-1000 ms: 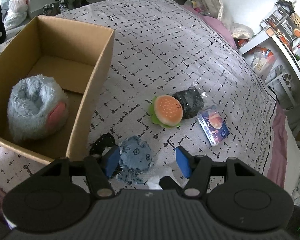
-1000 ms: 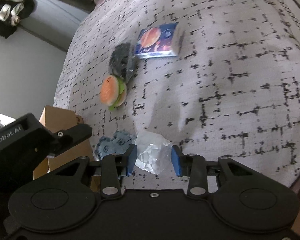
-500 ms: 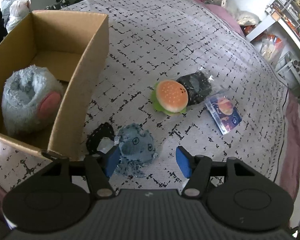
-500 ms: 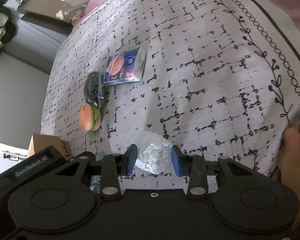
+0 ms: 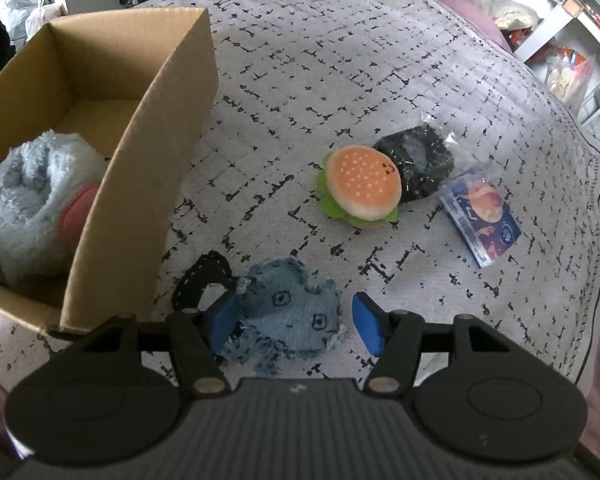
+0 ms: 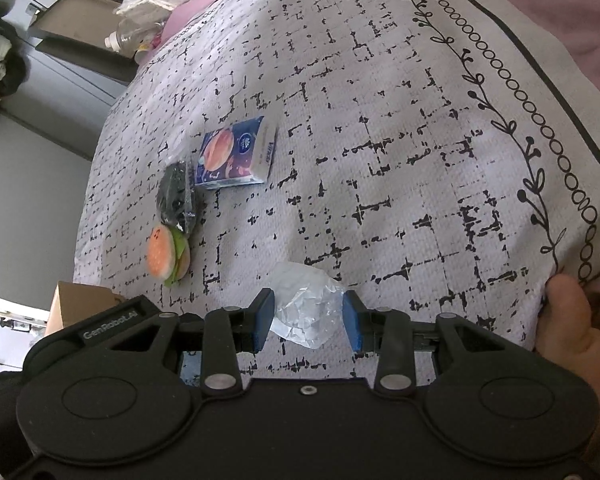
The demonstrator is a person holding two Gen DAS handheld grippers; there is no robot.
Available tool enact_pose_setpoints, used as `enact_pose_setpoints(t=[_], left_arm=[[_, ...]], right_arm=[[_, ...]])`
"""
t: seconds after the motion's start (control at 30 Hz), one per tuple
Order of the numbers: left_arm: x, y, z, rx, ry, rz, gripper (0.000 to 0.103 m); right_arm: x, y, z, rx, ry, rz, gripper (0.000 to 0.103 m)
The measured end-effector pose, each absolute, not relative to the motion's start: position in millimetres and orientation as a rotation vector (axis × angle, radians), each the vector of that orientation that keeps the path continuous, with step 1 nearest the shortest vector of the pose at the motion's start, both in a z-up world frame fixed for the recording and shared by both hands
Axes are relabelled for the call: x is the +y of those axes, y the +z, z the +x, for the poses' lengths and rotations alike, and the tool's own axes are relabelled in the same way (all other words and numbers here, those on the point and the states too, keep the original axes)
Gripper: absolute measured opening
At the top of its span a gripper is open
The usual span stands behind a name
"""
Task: Organize soft objects
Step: 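Lift the white bag with the right gripper while the left gripper approaches the blue cloth, then close the left gripper on the blue cloth while the right gripper holds the bag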
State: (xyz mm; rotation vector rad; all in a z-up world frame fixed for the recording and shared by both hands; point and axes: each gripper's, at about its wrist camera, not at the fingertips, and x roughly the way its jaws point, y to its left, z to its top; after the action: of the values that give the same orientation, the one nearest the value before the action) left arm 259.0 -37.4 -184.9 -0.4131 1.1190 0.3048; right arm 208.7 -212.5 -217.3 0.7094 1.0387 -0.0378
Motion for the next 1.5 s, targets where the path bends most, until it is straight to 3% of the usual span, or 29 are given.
enact_pose_setpoints(t=[0.07, 0.13, 0.17, 0.27, 0.37, 0.67, 0.93, 1.0, 1.1, 1.5], left_arm=[[-39.0, -185.9, 259.9, 1.119, 0.302, -0.406, 0.061], [-40.6, -186.0, 259.7, 1.118, 0.277, -0.411, 0.052], [-40.8, -186.7, 259.9, 1.125, 0.260, -0.422, 0.042], [-42.7, -182.6, 257.2, 1.111, 0.238, -0.416, 0.034], [-43.9, -174.2, 252.2, 1.098, 0.207, -0.429, 0.009], [-38.7, -149.0, 239.2, 1.040, 0.160, -0.467, 0.005], [-41.3, -162.5, 248.9, 1.133, 0.107, -0.528, 0.014], [-47.0, -166.3, 253.8, 1.157, 0.116, -0.483, 0.033], [-49.1, -169.6, 256.9, 1.150, 0.121, -0.474, 0.054], [-49.5, -193.8, 277.1, 1.191, 0.177, -0.468, 0.057]], right_arm=[[-212.7, -216.2, 208.2, 1.037, -0.037, 0.709, 0.037], [-212.9, -215.4, 208.9, 1.034, -0.037, 0.708, 0.037], [-212.6, -214.6, 208.7, 1.030, -0.037, 0.702, 0.037], [-212.1, -211.2, 208.0, 1.009, -0.029, 0.684, 0.037], [-212.6, -206.6, 206.4, 0.994, -0.016, 0.683, 0.037], [-213.5, -197.9, 200.4, 0.965, 0.001, 0.694, 0.036], [-218.7, -195.5, 195.0, 0.955, -0.028, 0.717, 0.036], [-221.6, -196.1, 194.6, 0.952, -0.040, 0.724, 0.036], [-220.5, -197.5, 196.1, 0.956, -0.043, 0.720, 0.036], [-216.8, -205.7, 206.5, 0.981, -0.049, 0.701, 0.036]])
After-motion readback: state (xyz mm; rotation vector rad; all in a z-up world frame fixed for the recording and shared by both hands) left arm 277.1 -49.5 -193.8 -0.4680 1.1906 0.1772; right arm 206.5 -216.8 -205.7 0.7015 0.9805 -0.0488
